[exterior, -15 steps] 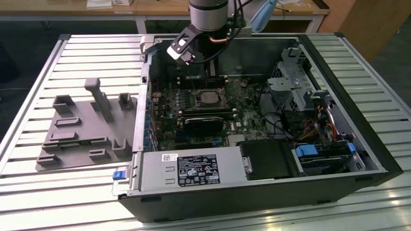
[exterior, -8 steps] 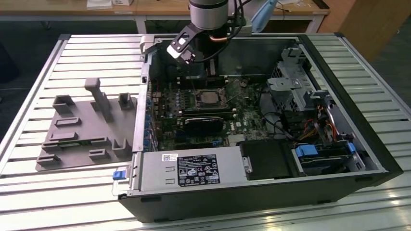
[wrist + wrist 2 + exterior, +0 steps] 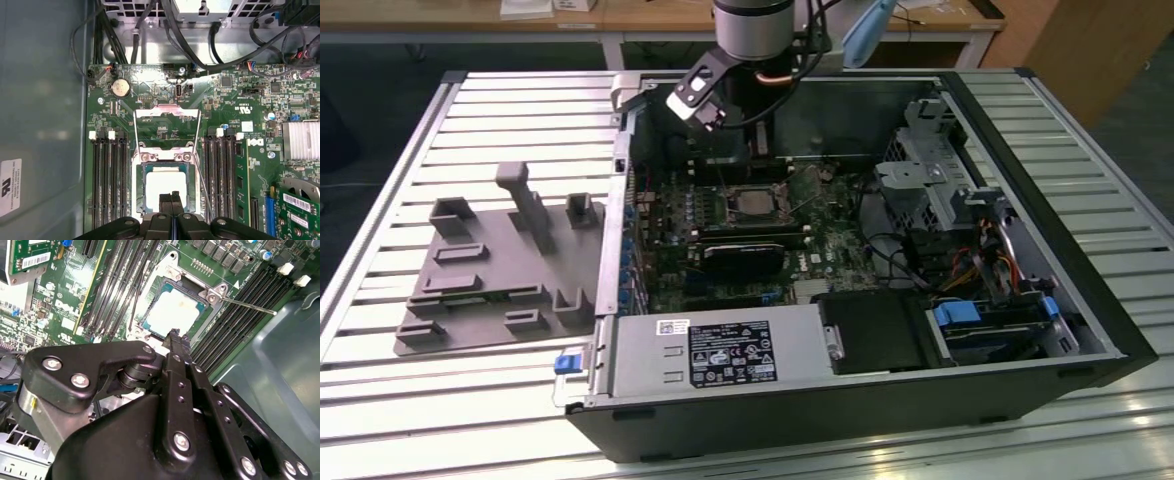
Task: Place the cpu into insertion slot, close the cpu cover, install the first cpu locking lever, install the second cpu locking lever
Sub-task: 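Close the cpu cover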
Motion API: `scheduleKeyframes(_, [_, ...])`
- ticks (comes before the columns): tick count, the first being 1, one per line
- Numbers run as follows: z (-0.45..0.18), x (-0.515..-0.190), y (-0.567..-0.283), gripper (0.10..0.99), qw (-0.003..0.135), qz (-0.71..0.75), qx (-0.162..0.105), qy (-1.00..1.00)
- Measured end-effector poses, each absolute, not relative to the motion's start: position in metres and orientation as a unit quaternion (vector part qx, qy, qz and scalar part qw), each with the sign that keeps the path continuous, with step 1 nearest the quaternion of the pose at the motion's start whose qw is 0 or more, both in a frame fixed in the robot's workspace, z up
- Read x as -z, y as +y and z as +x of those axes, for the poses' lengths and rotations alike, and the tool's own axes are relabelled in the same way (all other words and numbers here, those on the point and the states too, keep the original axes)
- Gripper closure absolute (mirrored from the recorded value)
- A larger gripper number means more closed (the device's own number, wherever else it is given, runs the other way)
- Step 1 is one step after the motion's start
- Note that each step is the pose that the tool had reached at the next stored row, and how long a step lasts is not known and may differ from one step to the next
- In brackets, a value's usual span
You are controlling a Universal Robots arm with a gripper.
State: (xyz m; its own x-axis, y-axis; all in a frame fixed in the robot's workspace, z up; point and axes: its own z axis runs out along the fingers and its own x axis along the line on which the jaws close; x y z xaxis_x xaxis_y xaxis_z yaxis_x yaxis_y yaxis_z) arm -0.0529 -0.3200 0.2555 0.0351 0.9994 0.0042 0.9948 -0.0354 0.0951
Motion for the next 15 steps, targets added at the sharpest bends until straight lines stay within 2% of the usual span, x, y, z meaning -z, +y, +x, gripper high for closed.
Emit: scheduleKeyframes(15, [-0.0433,-0.2598,-0.3200,0.980,0.033,0.719,-0.035,0.694])
